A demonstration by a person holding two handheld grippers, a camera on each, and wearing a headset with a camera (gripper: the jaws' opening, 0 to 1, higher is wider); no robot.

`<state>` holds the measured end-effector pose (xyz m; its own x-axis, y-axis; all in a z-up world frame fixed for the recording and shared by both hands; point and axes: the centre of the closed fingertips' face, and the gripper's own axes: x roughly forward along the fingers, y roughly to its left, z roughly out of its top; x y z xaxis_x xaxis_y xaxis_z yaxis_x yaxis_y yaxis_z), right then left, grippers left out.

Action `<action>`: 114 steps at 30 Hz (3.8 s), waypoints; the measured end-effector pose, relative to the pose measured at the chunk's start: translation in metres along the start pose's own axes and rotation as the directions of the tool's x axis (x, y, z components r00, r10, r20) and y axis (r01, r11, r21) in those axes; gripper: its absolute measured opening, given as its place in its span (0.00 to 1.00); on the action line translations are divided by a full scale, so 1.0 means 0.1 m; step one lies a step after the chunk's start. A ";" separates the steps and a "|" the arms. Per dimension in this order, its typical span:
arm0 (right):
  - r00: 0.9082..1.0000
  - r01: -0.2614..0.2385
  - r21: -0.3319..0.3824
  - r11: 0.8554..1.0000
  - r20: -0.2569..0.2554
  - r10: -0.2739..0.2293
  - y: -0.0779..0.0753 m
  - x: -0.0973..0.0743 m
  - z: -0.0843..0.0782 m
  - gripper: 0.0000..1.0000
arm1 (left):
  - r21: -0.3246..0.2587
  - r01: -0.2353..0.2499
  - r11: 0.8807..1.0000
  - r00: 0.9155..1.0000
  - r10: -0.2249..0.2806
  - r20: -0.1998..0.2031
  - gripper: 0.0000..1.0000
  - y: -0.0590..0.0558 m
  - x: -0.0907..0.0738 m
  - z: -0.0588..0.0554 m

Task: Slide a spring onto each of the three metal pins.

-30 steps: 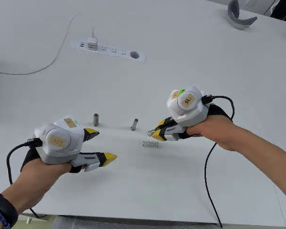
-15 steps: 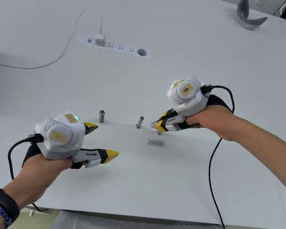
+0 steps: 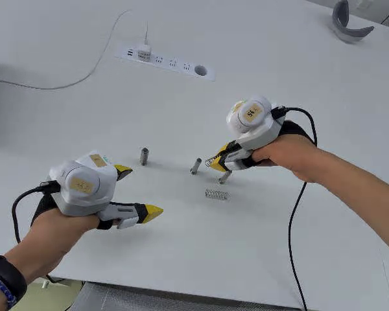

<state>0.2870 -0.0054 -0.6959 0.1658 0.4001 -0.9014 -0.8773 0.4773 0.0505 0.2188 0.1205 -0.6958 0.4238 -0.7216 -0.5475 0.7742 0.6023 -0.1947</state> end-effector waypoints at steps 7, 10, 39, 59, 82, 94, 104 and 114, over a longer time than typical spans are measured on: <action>1.000 -0.004 -0.008 1.000 -0.009 0.004 0.02 0.02 0.05 0.12 | -0.007 0.000 1.000 1.000 0.000 -0.003 0.69 0.01 -0.02 -0.03; 1.000 -0.009 -0.017 1.000 -0.014 0.009 0.06 0.03 0.07 0.12 | -0.011 0.000 1.000 1.000 0.000 -0.003 0.69 0.02 -0.03 -0.04; 0.999 -0.025 -0.044 0.999 -0.038 0.023 0.08 0.12 0.16 0.12 | -0.034 -0.002 0.999 1.000 0.002 -0.010 0.67 0.06 -0.09 -0.11; 0.999 -0.029 -0.055 0.998 -0.044 0.026 0.07 0.25 0.20 0.13 | -0.043 0.003 0.999 1.000 -0.004 -0.015 0.66 0.07 -0.10 -0.14; 0.998 -0.029 -0.071 0.997 -0.061 0.024 0.07 0.43 0.15 0.13 | -0.052 -0.008 0.999 1.000 0.007 -0.016 0.66 0.09 -0.14 -0.15; 0.997 -0.029 -0.052 0.998 -0.066 0.026 0.05 0.56 0.08 0.13 | -0.056 -0.014 0.998 1.000 0.013 -0.017 0.66 0.11 -0.17 -0.16; 0.997 -0.027 -0.045 0.999 -0.070 0.023 0.01 0.65 0.02 0.13 | -0.058 -0.020 0.998 1.000 0.019 -0.020 0.66 0.13 -0.19 -0.17; 0.999 -0.022 -0.046 0.999 -0.043 0.020 0.02 0.58 0.06 0.24 | -0.059 -0.018 0.998 1.000 0.017 -0.018 0.66 0.11 -0.19 -0.15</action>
<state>0.2978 0.0234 -0.7459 0.1285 0.3751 -0.9180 -0.9005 0.4319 0.0504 0.2124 0.1458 -0.6997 0.4288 -0.7049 -0.5650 0.7371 0.6346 -0.2323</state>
